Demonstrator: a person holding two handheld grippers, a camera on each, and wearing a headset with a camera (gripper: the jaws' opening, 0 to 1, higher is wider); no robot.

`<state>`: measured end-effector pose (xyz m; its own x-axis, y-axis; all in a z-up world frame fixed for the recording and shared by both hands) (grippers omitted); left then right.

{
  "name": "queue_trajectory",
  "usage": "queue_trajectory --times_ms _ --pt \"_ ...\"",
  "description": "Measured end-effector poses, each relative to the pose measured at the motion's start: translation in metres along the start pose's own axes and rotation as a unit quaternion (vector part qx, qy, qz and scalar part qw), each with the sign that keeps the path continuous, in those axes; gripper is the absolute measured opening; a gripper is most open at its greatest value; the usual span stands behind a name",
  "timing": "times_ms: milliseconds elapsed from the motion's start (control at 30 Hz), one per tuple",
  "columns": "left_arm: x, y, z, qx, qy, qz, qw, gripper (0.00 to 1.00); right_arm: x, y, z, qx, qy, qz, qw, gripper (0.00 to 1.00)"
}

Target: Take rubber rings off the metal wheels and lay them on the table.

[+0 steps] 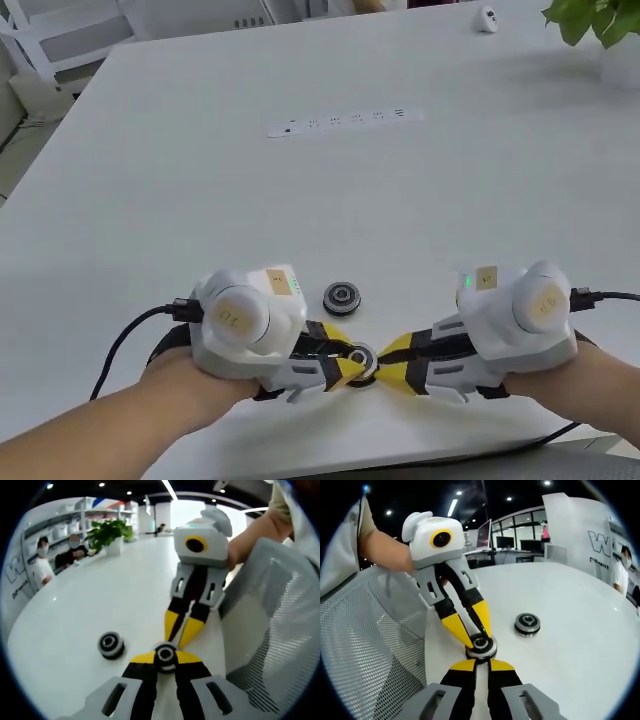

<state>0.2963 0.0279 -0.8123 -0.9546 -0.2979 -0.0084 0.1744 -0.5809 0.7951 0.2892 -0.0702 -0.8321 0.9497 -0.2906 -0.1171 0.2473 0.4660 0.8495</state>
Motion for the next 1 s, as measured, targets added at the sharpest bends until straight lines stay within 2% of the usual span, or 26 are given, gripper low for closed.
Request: queue_trajectory --times_ms 233,867,1000 --pt "-0.0001 0.0000 0.0000 0.000 0.001 -0.002 1.0000 0.13 0.0003 -0.0010 0.0006 -0.003 -0.001 -0.005 1.0000 0.00" --pt "0.0005 -0.0003 -0.0001 -0.003 0.002 -0.009 1.0000 0.13 0.0032 0.0018 0.0066 0.003 -0.009 -0.031 0.9995 0.00" --pt "0.0007 -0.0002 0.0001 -0.005 0.003 -0.010 0.9999 0.13 0.0040 0.0025 0.0073 0.010 -0.010 -0.060 0.9981 0.00"
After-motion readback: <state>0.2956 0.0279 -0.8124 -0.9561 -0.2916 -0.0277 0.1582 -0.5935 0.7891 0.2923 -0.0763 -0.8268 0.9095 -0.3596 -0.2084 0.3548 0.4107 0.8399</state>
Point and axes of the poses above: the centre of the closed fingertips' face, and the gripper's own axes: z roughly backward along the fingers, x roughly to its right, y roughly out of its top, the point moved 6 cm from there along z, roughly backward along the fingers, and after that the axes turned 2 degrees about x, right-handed, at the moved point
